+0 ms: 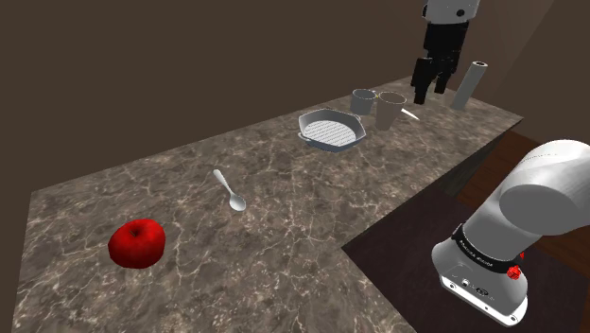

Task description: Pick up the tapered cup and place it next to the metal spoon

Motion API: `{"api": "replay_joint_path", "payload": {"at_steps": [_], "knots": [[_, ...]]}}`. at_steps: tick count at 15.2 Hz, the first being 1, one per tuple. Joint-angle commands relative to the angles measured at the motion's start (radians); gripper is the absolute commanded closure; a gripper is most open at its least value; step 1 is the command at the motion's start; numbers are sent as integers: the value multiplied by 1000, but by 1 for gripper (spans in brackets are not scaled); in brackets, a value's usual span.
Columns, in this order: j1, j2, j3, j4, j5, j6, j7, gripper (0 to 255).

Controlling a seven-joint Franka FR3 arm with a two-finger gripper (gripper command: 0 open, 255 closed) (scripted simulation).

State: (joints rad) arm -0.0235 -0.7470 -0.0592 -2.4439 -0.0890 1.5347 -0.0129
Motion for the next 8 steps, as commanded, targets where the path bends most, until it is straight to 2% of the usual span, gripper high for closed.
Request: {"api": "replay_joint_path", "payload": {"at_steps": [1,8], "knots": [[0,0,0,0,0,0,0,0],[-28,202,-79,28,-78,204,-81,0]]}}
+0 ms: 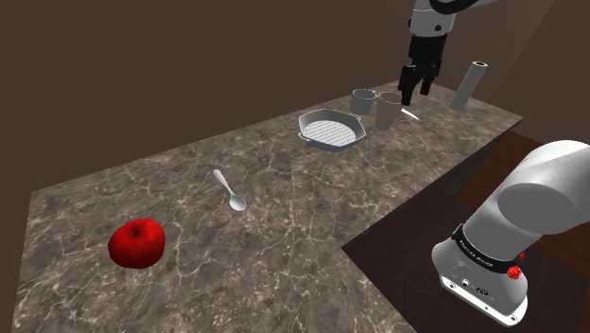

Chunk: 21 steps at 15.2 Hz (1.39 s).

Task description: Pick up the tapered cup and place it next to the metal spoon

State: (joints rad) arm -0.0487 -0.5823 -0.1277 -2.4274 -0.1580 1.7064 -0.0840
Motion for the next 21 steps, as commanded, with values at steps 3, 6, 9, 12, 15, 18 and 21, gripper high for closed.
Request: {"api": "replay_joint_path", "payload": {"at_steps": [3,6,9,12,15,18,21], "knots": [[-12,136,-42,44,-31,113,-42,0],[-20,238,-71,88,-46,187,-75,0],[-28,344,-98,143,-51,253,-109,0],[-36,452,-121,210,-48,311,-145,0],[-46,562,-139,287,-36,358,-182,0],[-53,601,-145,293,-31,396,-193,0],[-57,618,-149,270,-31,436,-194,0]]}}
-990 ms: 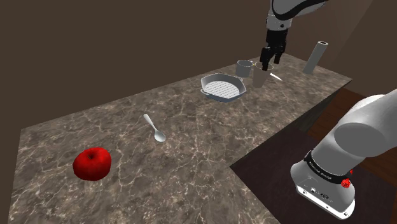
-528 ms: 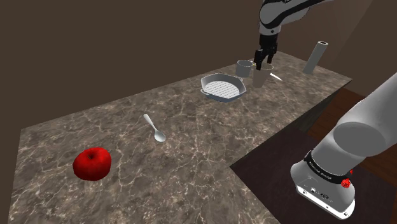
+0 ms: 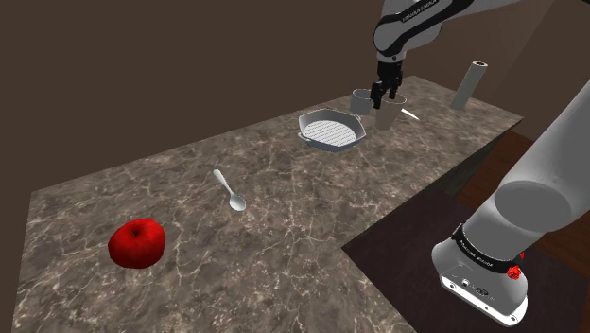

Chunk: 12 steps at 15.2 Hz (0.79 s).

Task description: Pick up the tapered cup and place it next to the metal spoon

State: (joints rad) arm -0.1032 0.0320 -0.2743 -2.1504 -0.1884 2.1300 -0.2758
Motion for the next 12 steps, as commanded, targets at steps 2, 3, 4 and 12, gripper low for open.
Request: {"api": "replay_joint_path", "payload": {"at_steps": [2,3,4,12], "knots": [[-5,16,-4,-21,0,39,-3,0],[-5,20,-5,-25,1,46,-4,0],[-5,20,-5,-25,1,46,-4,0],[-5,20,-5,-25,1,46,-4,255]]}}
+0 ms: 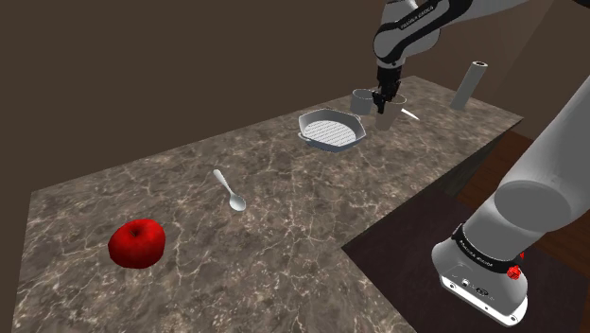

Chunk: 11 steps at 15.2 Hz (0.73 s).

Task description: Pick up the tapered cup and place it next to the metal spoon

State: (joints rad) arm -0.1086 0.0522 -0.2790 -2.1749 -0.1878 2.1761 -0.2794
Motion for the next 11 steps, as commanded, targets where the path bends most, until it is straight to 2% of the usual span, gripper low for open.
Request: {"api": "replay_joint_path", "payload": {"at_steps": [1,8,11], "knots": [[0,0,0,0,0,0,0,255],[0,0,0,0,0,0,0,255],[1,-21,1,18,-2,-39,-3,255]]}}
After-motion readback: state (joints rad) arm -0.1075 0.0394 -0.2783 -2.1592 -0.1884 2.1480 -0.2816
